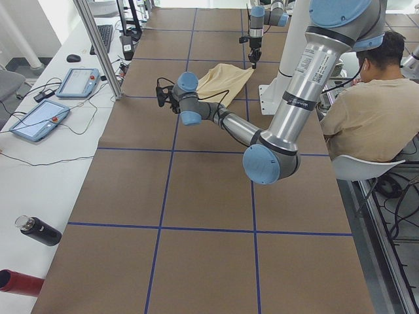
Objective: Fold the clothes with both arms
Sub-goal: 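Drag the folded shirt with the right gripper toward the robot, turning it, then move the left gripper to the nearest shirt edge while the right gripper holds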
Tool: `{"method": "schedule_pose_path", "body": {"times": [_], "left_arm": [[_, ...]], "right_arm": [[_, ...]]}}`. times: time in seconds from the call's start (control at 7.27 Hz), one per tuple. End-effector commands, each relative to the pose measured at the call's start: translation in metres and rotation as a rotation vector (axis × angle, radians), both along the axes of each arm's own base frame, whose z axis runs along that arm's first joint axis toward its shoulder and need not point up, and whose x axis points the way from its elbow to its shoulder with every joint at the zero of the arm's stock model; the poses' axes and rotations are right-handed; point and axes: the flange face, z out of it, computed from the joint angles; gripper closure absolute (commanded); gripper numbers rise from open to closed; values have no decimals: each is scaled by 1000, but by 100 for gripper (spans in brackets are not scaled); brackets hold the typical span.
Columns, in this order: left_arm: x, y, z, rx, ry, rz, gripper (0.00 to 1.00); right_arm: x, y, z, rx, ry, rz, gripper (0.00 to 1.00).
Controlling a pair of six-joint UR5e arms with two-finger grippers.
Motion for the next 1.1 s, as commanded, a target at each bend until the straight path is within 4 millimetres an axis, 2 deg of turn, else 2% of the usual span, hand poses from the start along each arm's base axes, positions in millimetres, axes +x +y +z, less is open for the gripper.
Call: {"method": "schedule_pose_path", "body": {"times": [0.0,0.14,0.28,0.41,0.55,0.69,0.83,0.96], "left_arm": [[26,85,-12,-89,82,107,46],[33,119,-11,-131,99,132,45],[42,150,-7,-146,97,134,45],[73,168,-6,-179,42,124,42],[117,188,-20,-195,-22,131,42],[148,198,-37,-205,-72,135,42],[160,194,-34,-209,-116,126,42],[170,189,-23,-209,-144,107,43]], "right_arm": [[-11,50,9,47,19,-41,0],[-8,50,2,49,4,-35,0],[13,32,-18,45,-36,-1,0],[34,-16,-25,47,-49,100,0],[48,-62,-15,13,-27,148,0],[60,-121,-9,-24,-30,182,0],[66,-174,-9,-5,-42,197,0],[73,-198,12,16,-1,218,0]]}}
